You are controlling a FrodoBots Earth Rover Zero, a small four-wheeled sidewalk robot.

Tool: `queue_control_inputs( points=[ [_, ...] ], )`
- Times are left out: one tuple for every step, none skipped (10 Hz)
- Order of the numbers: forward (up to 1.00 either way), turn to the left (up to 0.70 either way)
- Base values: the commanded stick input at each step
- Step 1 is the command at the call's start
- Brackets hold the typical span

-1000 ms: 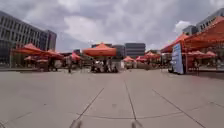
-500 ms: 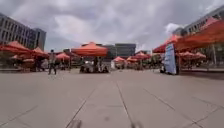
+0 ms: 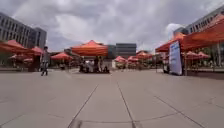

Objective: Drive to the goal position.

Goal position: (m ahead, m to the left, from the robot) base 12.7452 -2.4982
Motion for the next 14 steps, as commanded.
queue_control_inputs(
  points=[
    [0.85,-0.02],
    [0.85,-0.02],
    [0.85,-0.02],
    [0.85,-0.02],
    [0.85,-0.02],
    [0.85,-0.02],
    [0.85,-0.02],
    [0.85,-0.02],
    [0.85,-0.02],
    [0.85,-0.02],
    [0.85,-0.02],
    [0.85,-0.06],
    [0.85,-0.12],
    [0.85,-0.32]
  ],
)
